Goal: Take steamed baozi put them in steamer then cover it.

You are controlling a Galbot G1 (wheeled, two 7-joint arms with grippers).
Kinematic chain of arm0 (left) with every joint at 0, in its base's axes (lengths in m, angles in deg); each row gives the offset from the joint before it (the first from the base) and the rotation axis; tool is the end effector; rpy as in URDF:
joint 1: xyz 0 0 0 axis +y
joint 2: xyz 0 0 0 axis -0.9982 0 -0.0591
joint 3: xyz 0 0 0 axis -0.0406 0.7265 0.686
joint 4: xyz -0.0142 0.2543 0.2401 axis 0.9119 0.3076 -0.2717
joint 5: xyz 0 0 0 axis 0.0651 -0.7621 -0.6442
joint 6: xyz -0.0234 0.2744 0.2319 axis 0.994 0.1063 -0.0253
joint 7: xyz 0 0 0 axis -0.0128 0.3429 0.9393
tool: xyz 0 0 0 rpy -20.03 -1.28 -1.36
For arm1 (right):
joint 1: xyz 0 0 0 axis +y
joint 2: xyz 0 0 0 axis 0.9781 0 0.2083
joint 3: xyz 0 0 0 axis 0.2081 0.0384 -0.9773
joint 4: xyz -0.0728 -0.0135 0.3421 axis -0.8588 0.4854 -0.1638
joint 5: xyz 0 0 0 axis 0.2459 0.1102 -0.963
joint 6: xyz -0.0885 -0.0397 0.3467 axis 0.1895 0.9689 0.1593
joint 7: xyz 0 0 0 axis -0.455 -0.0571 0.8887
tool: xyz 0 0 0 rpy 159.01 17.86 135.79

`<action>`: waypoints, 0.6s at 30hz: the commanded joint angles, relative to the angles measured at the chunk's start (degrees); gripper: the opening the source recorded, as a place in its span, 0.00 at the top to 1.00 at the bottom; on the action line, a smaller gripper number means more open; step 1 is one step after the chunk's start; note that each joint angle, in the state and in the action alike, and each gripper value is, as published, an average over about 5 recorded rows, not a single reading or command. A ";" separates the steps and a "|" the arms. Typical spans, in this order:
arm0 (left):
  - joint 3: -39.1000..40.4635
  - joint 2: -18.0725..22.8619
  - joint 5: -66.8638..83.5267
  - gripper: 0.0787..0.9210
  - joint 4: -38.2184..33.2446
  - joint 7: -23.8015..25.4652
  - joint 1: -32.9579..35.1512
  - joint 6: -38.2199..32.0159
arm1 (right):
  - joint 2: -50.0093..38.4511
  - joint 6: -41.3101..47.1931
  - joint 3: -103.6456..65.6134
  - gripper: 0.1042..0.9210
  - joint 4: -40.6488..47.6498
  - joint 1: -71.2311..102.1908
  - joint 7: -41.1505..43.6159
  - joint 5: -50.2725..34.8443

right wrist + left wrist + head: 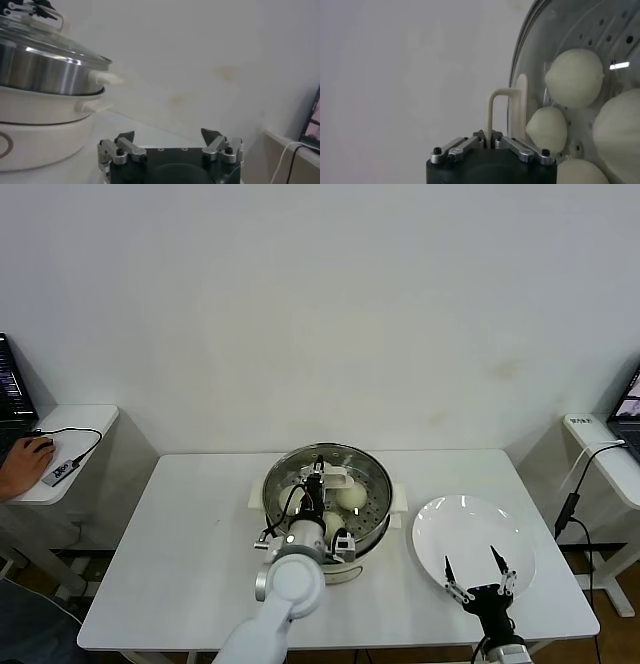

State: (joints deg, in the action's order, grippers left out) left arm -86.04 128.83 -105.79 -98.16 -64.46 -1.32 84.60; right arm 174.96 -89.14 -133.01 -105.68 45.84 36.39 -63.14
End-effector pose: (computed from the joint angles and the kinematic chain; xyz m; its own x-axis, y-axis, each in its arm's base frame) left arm 0.3266 -0.1565 -0.2651 -0.9892 0.1280 0.0719 0.0768 0.0334 0.9965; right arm 0.1495 -0.0925 -0.3652 -0.9981 -0.0029 0.0612 -0.0237 0.9396 -0.3415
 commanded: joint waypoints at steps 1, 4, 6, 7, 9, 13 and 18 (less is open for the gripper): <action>0.17 -0.90 0.76 0.85 -3.73 -0.87 1.43 -0.13 | 0.03 0.02 0.07 0.12 0.05 -0.04 -0.02 0.06; 0.42 -2.53 1.60 0.75 -7.46 -1.05 4.03 -0.54 | 0.09 0.04 0.11 0.12 0.05 -0.04 -0.03 0.11; 0.62 -3.89 2.36 0.67 -10.31 -1.45 6.26 -0.90 | 0.13 0.03 0.09 0.12 0.08 -0.04 -0.05 0.17; 0.67 -4.56 2.70 0.64 -11.65 -1.70 7.30 -1.04 | 0.15 0.02 0.08 0.12 0.10 -0.04 -0.06 0.20; 0.52 -6.12 3.90 0.57 -15.00 -2.34 9.69 -1.39 | 0.19 0.01 0.04 0.12 0.15 -0.03 -0.07 0.24; -1.04 -9.70 7.95 0.44 -23.10 -3.97 15.53 -2.44 | 0.21 -0.02 -0.08 0.12 0.23 0.08 -0.07 0.26; -6.05 -14.13 19.34 0.26 -31.20 -9.56 26.97 -4.83 | -0.01 -0.07 -0.05 0.12 0.32 0.33 -0.07 0.08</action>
State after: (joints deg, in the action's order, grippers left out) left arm -86.81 122.48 -100.57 -112.21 -67.69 8.38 82.45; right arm 175.10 -89.15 -133.10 -105.40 46.01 36.34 -62.89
